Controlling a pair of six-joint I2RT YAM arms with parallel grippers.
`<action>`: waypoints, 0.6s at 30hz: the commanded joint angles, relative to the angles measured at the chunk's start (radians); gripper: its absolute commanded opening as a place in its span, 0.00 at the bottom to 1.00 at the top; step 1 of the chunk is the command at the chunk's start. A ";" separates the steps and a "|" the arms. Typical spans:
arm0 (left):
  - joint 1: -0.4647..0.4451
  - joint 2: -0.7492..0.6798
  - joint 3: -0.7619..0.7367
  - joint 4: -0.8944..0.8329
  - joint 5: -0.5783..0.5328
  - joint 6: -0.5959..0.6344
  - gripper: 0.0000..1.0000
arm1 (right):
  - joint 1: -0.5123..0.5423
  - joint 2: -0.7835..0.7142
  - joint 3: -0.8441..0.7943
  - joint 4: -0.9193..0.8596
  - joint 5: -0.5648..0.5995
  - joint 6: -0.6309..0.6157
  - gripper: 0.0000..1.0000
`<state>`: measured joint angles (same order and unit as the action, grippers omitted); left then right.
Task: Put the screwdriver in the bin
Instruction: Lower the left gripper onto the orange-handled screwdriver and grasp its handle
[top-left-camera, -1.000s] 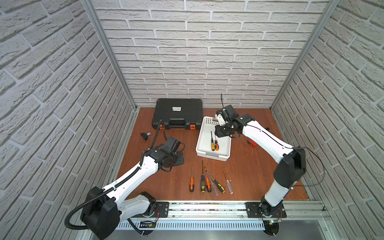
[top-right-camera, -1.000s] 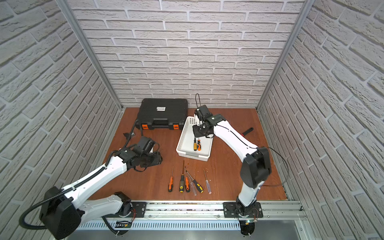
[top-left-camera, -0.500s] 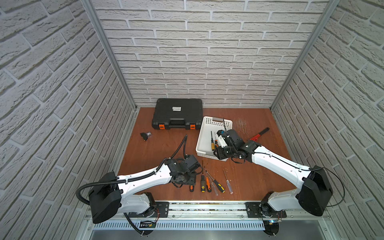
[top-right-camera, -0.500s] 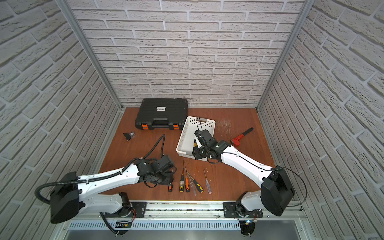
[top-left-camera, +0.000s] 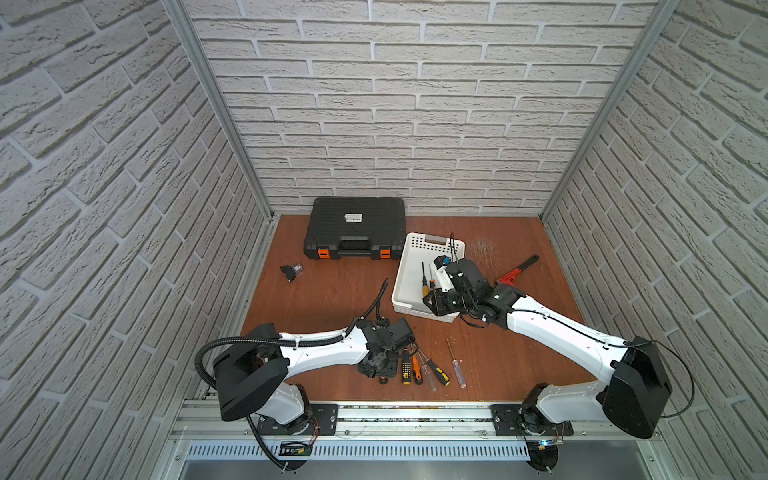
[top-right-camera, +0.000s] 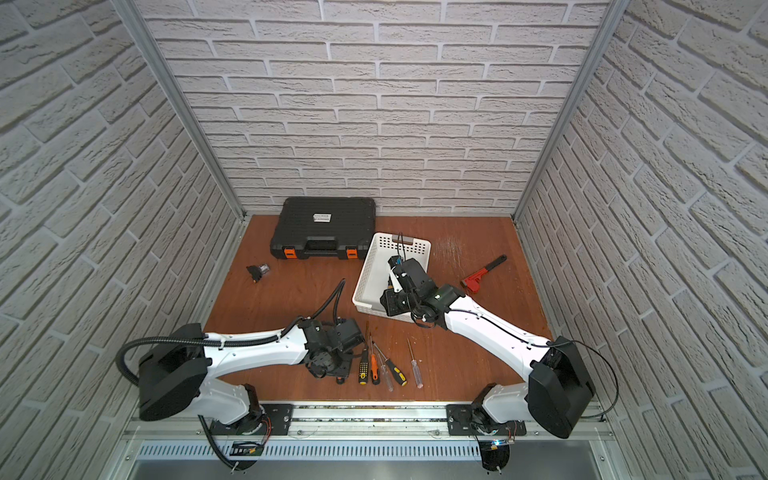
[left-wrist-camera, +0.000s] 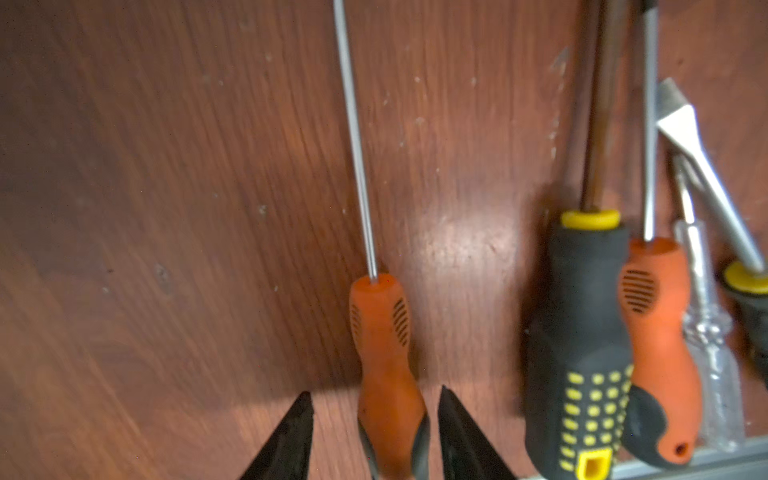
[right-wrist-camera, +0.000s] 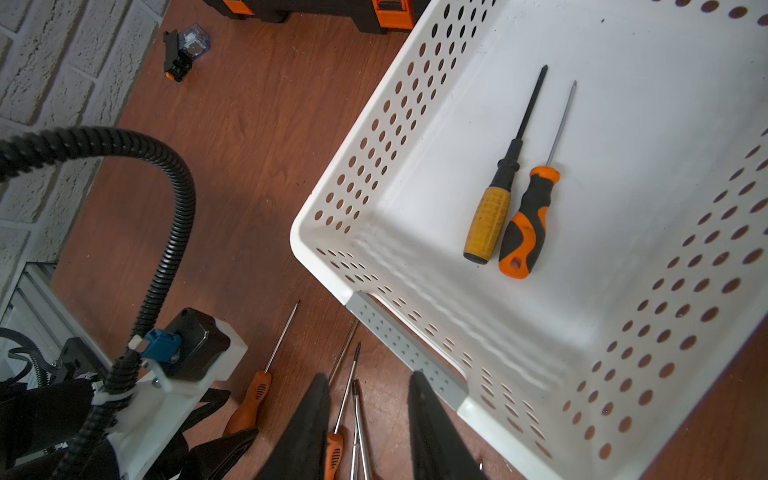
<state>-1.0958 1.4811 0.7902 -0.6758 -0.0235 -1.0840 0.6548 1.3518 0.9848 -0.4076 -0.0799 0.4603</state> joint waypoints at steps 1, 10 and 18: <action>-0.007 0.026 0.020 0.015 -0.004 0.009 0.44 | 0.006 -0.012 -0.012 0.045 -0.001 0.027 0.33; -0.010 0.076 0.017 0.059 0.006 0.011 0.32 | 0.006 0.010 0.003 0.036 -0.008 0.027 0.33; -0.010 0.040 -0.008 0.043 -0.014 -0.004 0.00 | 0.006 0.007 -0.005 0.049 -0.007 0.037 0.32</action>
<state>-1.1004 1.5299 0.8066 -0.6510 -0.0200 -1.0767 0.6548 1.3636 0.9813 -0.3996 -0.0860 0.4866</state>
